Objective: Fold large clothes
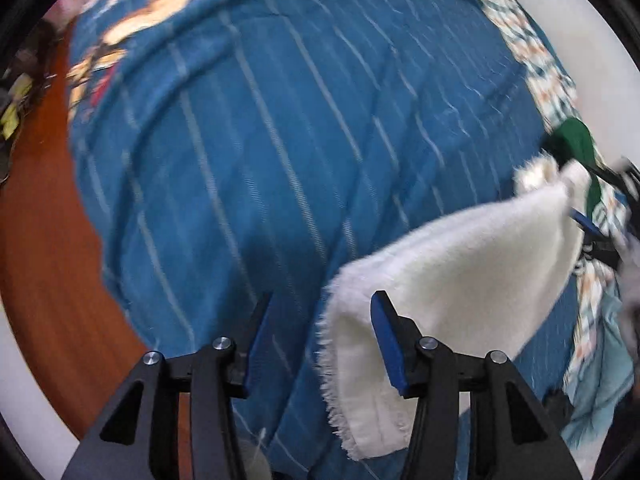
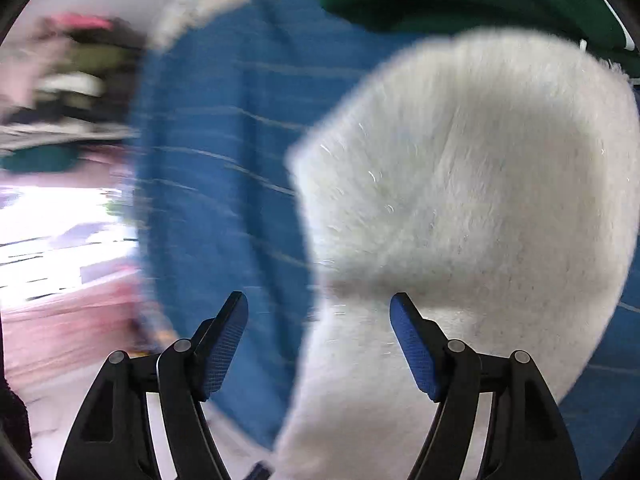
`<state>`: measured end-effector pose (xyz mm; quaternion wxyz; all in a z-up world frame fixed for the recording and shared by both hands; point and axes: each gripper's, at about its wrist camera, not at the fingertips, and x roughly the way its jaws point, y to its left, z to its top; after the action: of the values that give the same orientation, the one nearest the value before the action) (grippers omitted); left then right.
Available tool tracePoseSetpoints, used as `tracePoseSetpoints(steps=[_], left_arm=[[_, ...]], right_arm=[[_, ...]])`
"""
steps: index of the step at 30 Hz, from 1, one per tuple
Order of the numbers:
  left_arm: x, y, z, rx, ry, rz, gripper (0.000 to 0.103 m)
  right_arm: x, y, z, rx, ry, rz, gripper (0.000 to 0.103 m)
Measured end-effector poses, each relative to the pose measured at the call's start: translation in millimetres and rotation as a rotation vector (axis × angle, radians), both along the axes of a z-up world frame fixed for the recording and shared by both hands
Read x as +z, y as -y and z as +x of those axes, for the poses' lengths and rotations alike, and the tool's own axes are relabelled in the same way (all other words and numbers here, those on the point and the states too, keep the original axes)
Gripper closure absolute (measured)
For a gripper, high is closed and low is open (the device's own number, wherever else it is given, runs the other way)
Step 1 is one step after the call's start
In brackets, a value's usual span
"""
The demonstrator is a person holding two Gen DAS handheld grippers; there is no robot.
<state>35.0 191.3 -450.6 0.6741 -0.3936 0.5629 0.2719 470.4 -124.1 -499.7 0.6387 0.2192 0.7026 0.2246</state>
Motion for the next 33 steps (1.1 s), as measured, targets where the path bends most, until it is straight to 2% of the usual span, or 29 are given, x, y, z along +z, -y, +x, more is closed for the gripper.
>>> tracePoseSetpoints(steps=[2,4,6,8,9,11,13,15,17,20,21,24,27,30,31,33], left_arm=[[-7.8,6.9,7.6,-0.015,-0.016,0.019,0.054],[-19.4,18.1,25.2,-0.052,-0.035,0.057,0.054],[-34.4,24.4,45.2,-0.096,-0.059,0.099,0.053],[-60.5,28.7,65.4,-0.163,-0.131,0.131,0.042],[-73.5,27.7,73.5,-0.189,-0.175,0.138,0.039],[-80.1,20.9,79.1,-0.182,-0.175,0.122,0.033],[-81.6,17.1,83.6,-0.199,-0.183,0.121,0.032],[-81.1,17.4,85.7,-0.228,-0.188,0.136,0.031],[-79.7,20.4,88.2,-0.252,-0.191,0.157,0.031],[-79.3,20.1,93.6,-0.27,-0.211,0.178,0.031],[-77.5,19.1,96.8,-0.272,-0.216,0.185,0.031],[-62.7,16.4,105.1,-0.267,-0.216,0.217,0.031],[-33.1,1.9,106.0,-0.244,-0.205,0.291,0.031],[-5.3,-13.9,98.3,-0.193,-0.168,0.311,0.031],[0.1,-16.0,93.7,-0.181,-0.159,0.308,0.031],[5.1,-13.0,89.7,-0.18,-0.144,0.295,0.031]], right_arm=[[13.1,44.0,9.4,-0.068,0.06,-0.056,0.028],[12.8,97.2,16.9,-0.125,0.097,-0.13,0.027],[-2.2,136.0,22.2,-0.146,0.093,-0.161,0.027],[-31.4,160.0,26.0,-0.12,0.064,-0.131,0.024],[-51.4,165.3,27.4,-0.087,0.043,-0.101,0.023],[-91.8,161.3,28.9,-0.036,-0.01,-0.048,0.023],[-132.7,144.9,35.9,-0.012,-0.077,0.077,0.023],[-150.5,126.1,42.3,-0.009,-0.068,0.176,0.022],[-152.8,100.0,50.1,0.015,-0.002,0.213,0.024],[-150.9,75.1,55.1,-0.009,0.047,0.247,0.064],[-143.8,76.4,51.5,-0.051,0.065,0.256,0.069],[-118.7,98.7,23.4,-0.203,0.088,0.283,0.074],[-96.5,161.9,-26.9,-0.429,0.066,0.294,0.075],[-88.0,242.3,-108.7,-0.725,-0.005,0.267,0.075],[-84.1,270.7,-149.3,-0.838,-0.027,0.228,0.075],[-78.3,294.9,-218.6,-0.982,-0.074,0.17,0.075]])
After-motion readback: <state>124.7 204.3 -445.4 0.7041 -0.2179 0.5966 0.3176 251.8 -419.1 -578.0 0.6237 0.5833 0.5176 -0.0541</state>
